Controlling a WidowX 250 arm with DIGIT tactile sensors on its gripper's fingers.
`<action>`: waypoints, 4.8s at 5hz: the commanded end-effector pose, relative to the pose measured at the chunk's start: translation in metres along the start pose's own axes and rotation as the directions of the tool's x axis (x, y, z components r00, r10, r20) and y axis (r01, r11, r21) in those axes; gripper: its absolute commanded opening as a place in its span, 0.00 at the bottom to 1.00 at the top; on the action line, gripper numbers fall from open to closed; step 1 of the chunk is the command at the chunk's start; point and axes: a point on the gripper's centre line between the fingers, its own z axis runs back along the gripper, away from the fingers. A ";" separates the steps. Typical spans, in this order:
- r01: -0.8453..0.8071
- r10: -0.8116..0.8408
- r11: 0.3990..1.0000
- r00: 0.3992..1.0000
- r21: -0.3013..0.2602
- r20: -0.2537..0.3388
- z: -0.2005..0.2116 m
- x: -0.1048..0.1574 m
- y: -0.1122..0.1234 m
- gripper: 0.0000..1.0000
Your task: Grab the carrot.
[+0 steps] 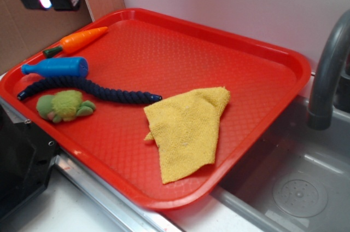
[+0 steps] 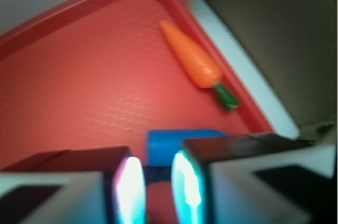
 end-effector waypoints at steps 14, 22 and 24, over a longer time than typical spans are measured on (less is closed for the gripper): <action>0.335 -0.337 0.942 0.933 -0.033 -0.127 -0.108 0.048 0.012 1.00; 0.420 -0.444 0.892 0.882 -0.165 -0.158 0.027 0.055 -0.015 0.00; 0.556 -0.577 0.811 0.811 -0.180 -0.095 0.061 0.038 -0.059 0.00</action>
